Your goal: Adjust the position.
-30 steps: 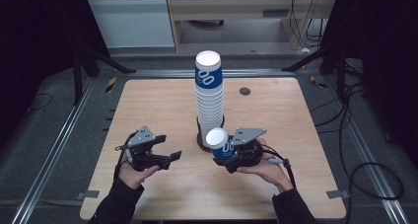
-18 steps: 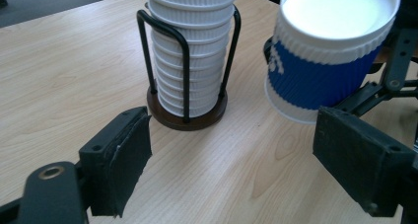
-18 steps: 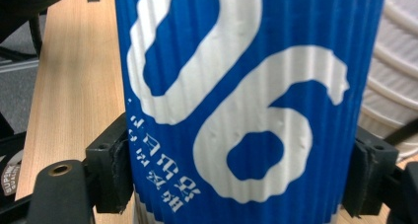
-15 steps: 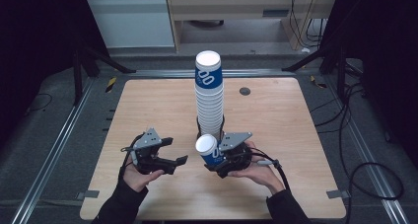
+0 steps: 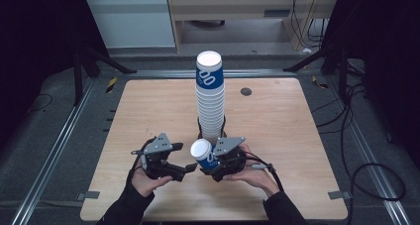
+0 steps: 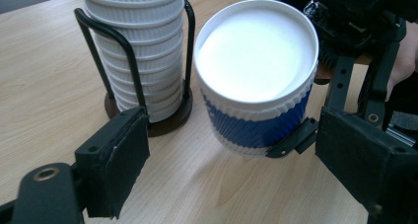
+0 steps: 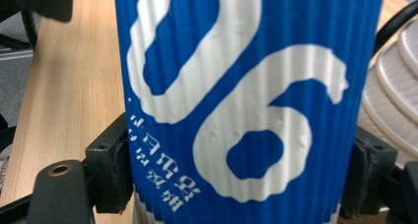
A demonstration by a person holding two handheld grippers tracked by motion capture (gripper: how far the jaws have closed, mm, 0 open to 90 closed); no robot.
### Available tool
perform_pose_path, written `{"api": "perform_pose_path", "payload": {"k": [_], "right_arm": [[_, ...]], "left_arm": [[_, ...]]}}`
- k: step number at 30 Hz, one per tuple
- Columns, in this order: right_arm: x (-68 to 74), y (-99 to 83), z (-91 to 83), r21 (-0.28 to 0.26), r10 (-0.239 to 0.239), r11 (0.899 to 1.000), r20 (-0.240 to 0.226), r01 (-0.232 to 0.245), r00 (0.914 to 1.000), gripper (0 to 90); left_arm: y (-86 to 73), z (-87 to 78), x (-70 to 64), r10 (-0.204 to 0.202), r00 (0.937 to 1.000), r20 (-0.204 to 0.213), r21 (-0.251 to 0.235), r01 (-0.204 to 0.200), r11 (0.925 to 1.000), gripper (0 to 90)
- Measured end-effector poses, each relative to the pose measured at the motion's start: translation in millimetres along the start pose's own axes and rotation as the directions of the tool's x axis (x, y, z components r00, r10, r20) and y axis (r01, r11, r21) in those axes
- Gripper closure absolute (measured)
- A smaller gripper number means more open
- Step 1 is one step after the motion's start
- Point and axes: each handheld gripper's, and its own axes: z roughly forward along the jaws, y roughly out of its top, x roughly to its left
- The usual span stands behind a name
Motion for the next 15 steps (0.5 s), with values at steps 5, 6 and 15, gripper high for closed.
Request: {"api": "perform_pose_path", "payload": {"k": [5,6,15], "right_arm": [[3.2,0.5,4.1,-0.006,-0.019,1.000,-0.001,0.019,0.9998,19.4],[4.2,0.7,5.2,-0.005,-0.021,1.000,-0.002,0.021,0.9998,19.4],[10.8,2.1,14.0,0.004,-0.048,0.999,-0.020,0.048,0.9986,19.4]], "left_arm": [[0.6,6.1,-3.2,0.002,1.0000,0.007,0.010,-0.002,1.0000,12.5],[0.8,7.5,-3.8,0.004,1.0000,0.009,0.013,-0.004,0.9999,12.4],[1.1,15.0,-6.6,0.009,0.9999,0.013,0.033,-0.010,0.9994,13.1]]}}
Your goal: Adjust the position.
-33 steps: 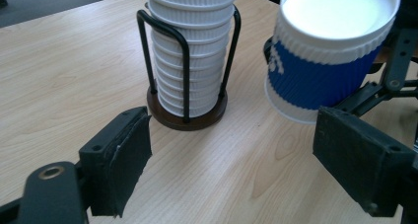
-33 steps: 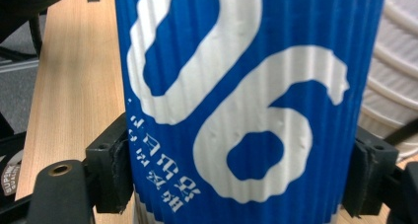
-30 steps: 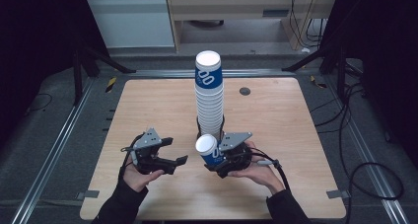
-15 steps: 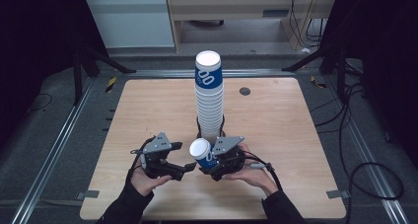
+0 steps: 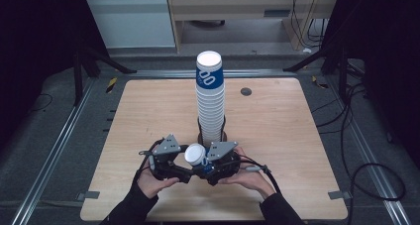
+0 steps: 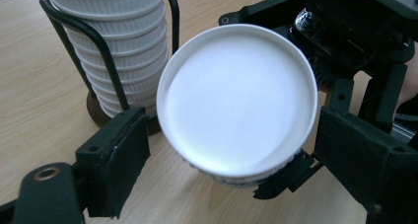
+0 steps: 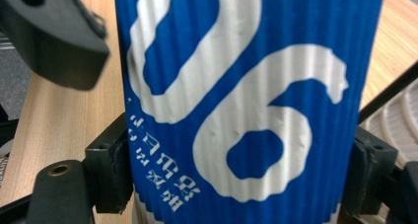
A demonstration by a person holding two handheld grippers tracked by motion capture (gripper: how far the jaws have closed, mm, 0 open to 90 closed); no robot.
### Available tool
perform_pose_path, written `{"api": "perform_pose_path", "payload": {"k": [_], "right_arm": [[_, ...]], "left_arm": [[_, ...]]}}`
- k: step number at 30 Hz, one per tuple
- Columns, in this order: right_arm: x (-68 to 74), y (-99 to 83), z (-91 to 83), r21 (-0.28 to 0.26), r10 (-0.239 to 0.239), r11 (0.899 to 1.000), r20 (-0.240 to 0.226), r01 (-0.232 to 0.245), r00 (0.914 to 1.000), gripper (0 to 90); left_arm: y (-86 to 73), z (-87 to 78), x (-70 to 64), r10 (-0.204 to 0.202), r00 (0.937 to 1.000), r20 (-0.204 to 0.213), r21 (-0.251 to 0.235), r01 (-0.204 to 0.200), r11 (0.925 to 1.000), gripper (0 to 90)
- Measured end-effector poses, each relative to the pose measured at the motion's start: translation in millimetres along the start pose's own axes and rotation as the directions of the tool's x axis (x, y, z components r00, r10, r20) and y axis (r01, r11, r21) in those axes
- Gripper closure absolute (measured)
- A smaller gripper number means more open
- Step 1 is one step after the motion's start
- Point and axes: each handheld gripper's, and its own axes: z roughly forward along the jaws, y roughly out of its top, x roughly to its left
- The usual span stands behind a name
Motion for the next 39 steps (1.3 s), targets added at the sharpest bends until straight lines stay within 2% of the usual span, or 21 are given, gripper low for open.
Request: {"api": "perform_pose_path", "payload": {"k": [8,12,17,23,27,33,39], "right_arm": [[4.7,1.7,3.6,-0.013,-0.037,0.999,-0.008,0.037,0.9993,19.4],[5.3,1.8,5.0,-0.012,-0.034,0.999,-0.009,0.034,0.9994,19.3],[5.2,1.5,5.5,-0.004,-0.026,1.000,-0.014,0.026,0.9996,18.4],[4.1,1.6,6.3,-0.001,0.010,1.000,-0.025,-0.010,0.9996,14.9],[1.0,1.1,2.3,-0.017,0.029,0.999,-0.020,-0.029,0.9994,10.1],[-8.3,-1.9,-12.4,-0.082,0.084,0.993,-0.006,-0.085,0.9964,8.6],[-14.5,-6.1,-23.0,-0.122,0.117,0.986,0.005,-0.116,0.9931,8.5]], "left_arm": [[-1.1,4.9,-0.5,-0.008,0.9999,0.007,0.016,0.008,0.9998,16.4],[-1.3,5.4,-1.1,-0.009,0.9997,0.020,0.017,0.009,0.9998,22.0],[-1.3,5.1,-0.3,-0.027,0.9990,0.035,0.016,0.026,0.9995,24.0],[-0.9,3.9,-1.0,-0.017,0.9994,0.028,0.018,0.017,0.9997,24.8],[0.4,-1.6,1.3,-0.018,0.9998,0.011,-0.005,0.018,0.9998,24.9],[2.2,-16.7,11.3,-0.041,0.9989,-0.025,-0.060,0.039,0.9974,25.0],[1.1,-24.5,20.1,-0.069,0.9970,-0.034,-0.094,0.065,0.9934,25.1]]}}
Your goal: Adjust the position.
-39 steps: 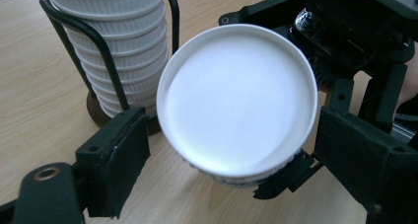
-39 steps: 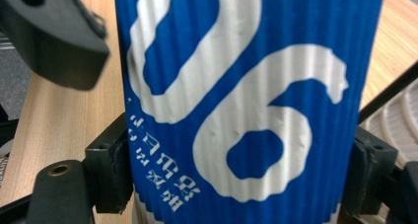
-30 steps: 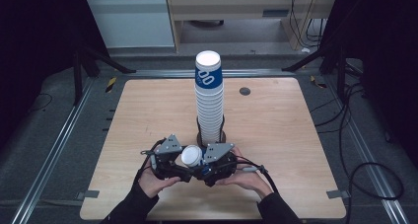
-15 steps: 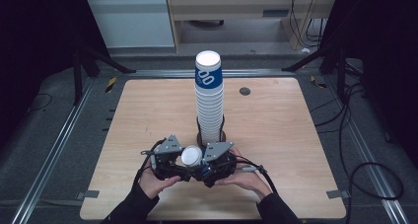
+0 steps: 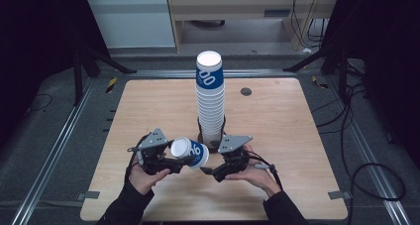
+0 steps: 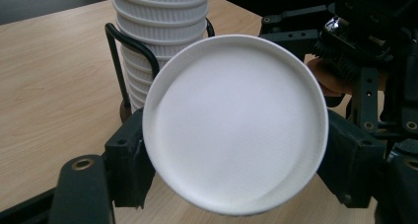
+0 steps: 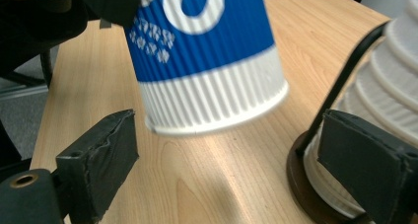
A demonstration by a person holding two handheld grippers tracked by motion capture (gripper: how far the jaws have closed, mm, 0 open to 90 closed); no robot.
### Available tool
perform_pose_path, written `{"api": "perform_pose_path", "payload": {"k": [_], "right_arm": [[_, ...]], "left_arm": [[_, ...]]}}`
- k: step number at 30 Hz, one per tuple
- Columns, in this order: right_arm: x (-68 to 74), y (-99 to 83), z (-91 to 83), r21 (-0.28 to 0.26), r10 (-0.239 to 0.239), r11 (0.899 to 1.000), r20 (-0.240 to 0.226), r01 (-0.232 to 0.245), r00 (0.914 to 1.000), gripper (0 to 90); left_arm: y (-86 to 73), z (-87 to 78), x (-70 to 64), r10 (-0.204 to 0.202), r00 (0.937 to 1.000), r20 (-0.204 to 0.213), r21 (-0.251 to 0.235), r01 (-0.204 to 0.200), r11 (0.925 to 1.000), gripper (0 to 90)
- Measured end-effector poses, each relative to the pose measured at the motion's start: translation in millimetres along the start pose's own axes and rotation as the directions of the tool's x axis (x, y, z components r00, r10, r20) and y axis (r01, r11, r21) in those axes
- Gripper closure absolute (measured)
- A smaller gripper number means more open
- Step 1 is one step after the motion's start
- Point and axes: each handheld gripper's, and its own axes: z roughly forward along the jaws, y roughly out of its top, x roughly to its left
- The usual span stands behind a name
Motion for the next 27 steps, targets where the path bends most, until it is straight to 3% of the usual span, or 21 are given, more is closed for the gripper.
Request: {"api": "perform_pose_path", "payload": {"k": [9,17,27], "right_arm": [[-4.1,-5.9,-3.7,-0.003,0.025,1.000,-0.004,-0.025,0.9997,7.7],[-4.0,-5.4,-3.9,-0.046,0.043,0.998,-0.049,-0.045,0.9979,7.1],[0.9,-3.9,2.1,-0.085,0.024,0.996,-0.103,-0.033,0.9943,7.1]], "left_arm": [[-1.4,-1.4,4.3,-0.015,0.9998,0.010,-0.032,0.016,0.9994,25.1],[-0.1,2.7,-4.2,-0.002,0.9972,0.075,-0.075,0.007,0.9972,25.1],[0.2,9.9,-13.8,0.025,0.9903,0.137,-0.074,-0.015,0.9972,25.2]]}}
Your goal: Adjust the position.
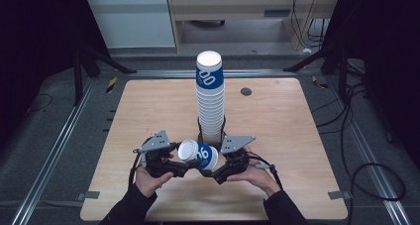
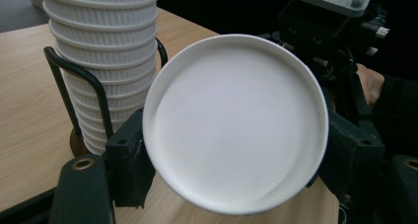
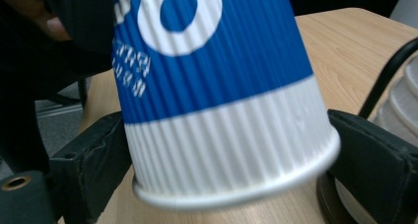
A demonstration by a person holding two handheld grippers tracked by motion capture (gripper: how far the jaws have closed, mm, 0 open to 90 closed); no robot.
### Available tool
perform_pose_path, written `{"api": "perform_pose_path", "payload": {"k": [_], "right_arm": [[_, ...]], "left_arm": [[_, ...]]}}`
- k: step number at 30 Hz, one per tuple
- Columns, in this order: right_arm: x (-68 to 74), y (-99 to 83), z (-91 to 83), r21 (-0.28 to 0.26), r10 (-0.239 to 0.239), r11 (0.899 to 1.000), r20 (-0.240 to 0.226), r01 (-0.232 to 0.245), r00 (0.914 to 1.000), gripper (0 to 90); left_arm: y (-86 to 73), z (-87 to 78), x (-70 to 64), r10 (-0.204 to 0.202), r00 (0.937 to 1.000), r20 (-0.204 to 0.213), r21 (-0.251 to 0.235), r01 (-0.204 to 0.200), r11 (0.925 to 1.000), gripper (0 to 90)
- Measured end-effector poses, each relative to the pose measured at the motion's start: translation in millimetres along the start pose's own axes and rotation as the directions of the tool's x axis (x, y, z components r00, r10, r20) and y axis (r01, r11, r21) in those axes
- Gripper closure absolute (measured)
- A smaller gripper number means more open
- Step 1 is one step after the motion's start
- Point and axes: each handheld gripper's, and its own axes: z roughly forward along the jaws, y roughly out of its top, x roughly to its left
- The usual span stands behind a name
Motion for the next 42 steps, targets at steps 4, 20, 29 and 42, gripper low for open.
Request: {"api": "perform_pose_path", "payload": {"k": [4,20,29,42], "right_arm": [[1.6,-0.2,2.4,-0.010,-0.004,1.000,-0.018,0.004,0.9998,10.4],[-0.2,1.6,-5.1,0.003,-0.027,1.000,-0.006,0.027,0.9996,15.9],[-4.5,0.2,-13.5,0.103,-0.114,0.989,0.068,0.106,0.9912,15.4],[5.3,-7.0,4.1,0.231,-0.205,0.954,0.030,0.192,0.9784,15.3]], "left_arm": [[0.0,1.9,-2.4,0.012,0.9999,0.011,0.005,-0.012,0.9999,25.2],[3.8,-3.2,1.4,0.007,0.9999,0.011,0.016,-0.007,0.9998,18.1],[3.1,-10.1,13.1,0.027,0.9995,-0.014,0.119,-0.025,0.9926,15.0],[-10.2,16.8,9.2,0.043,0.9981,0.044,0.268,-0.053,0.9619,15.4]]}}
